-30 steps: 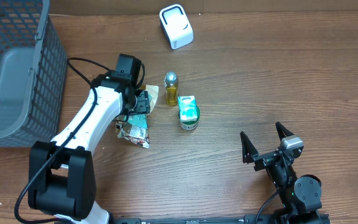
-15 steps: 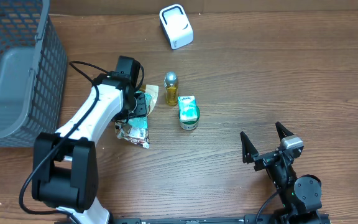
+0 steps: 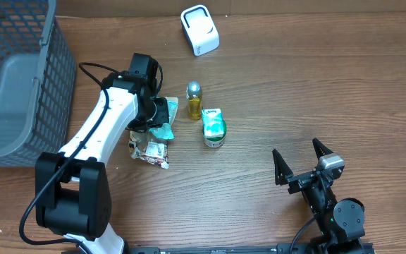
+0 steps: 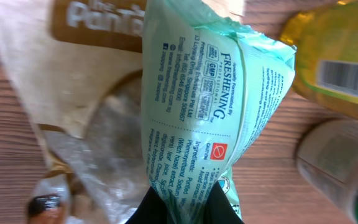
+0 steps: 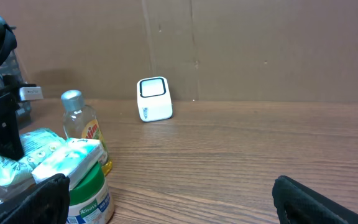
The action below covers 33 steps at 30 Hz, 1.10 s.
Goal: Scan the item barcode
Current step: 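Lower the held packets onto the table left of the jar and release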
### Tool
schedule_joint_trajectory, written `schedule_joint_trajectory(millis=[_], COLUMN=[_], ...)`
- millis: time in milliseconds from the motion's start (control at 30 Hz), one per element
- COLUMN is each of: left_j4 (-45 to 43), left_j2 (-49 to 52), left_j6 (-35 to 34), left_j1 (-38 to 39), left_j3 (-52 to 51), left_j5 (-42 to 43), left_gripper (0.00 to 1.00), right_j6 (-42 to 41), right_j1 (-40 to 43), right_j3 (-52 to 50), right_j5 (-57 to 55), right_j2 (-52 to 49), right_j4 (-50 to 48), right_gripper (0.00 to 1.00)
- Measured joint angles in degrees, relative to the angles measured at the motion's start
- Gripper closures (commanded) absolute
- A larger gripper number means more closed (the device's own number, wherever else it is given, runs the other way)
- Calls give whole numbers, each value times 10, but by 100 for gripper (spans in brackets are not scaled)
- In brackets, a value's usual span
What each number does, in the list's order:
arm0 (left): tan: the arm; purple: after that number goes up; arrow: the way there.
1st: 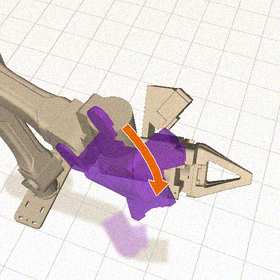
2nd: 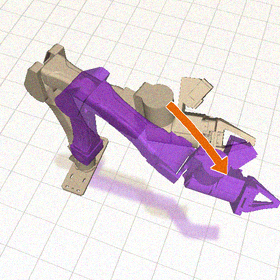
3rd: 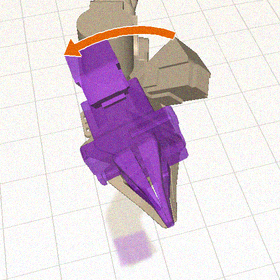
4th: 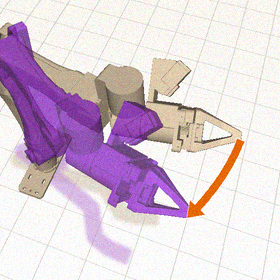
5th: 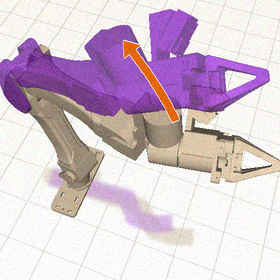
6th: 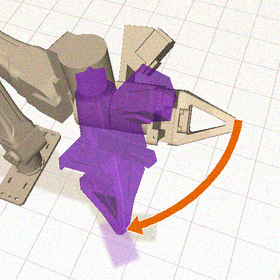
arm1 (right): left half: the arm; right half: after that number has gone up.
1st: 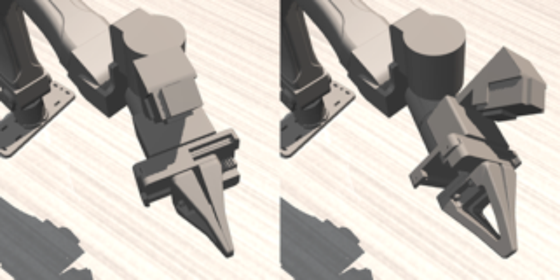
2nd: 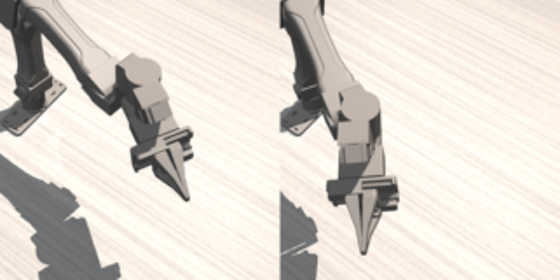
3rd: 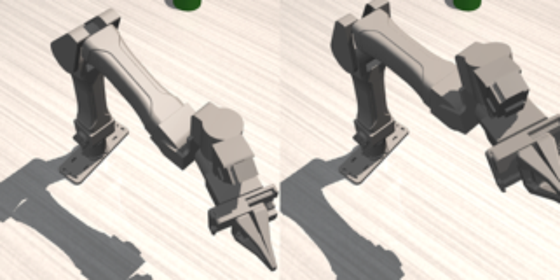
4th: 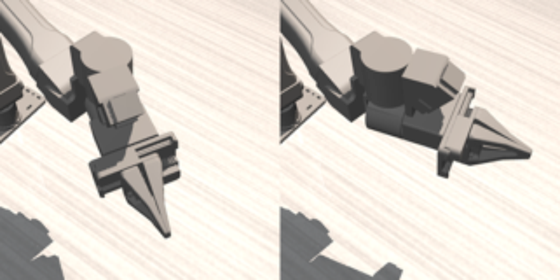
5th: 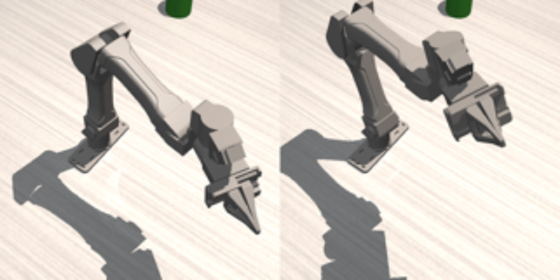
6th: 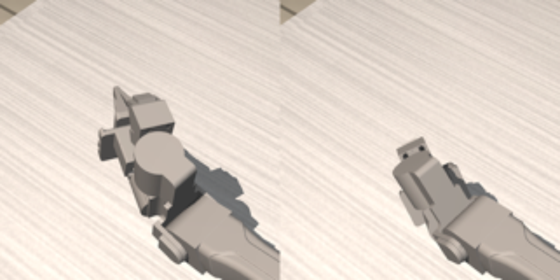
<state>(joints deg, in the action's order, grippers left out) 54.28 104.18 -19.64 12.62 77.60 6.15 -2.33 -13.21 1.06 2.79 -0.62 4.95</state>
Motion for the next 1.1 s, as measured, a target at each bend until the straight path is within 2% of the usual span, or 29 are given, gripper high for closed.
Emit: schedule_joint_trajectory(millis=[267,333,400,500,533,633,733,767,900,967,1100], left_j4=[-2,-9,-29,-43,-45,-47,-32,-24,-11,-10,1], left_j2=[0,0,0,0,0,0,0,0,0,0,0], left_j6=[-48,-64,-81,-95,-97,-89,-78,-71,-39,-23,-6], left_j1=[0,0,0,0,0,0,0,0,1,5,33], left_j3=[-15,-28,-44,-62,-64,-64,-59,-52,-22,-17,-16], left_j5=[27,28,30,36,42,62,79,83,89,88,59], left_gripper=[96,92,84,56,51,47,48,51,85,88,87], right_j6=[0,0,0,0,0,0,0,0,0,0,0], right_j1=[0,0,0,0,0,0,0,0,0,0,0], right_j3=[0,0,0,0,0,0,0,0,0,0,0], right_j5=[0,0,0,0,0,0,0,0,0,0,0], right_j2=[0,0,0,0,0,0,0,0,0,0,0], right_j4=[0,0,0,0,0,0,0,0,0,0,0], right_gripper=[0,0,0,0,0,0,0,0,0,0,0])
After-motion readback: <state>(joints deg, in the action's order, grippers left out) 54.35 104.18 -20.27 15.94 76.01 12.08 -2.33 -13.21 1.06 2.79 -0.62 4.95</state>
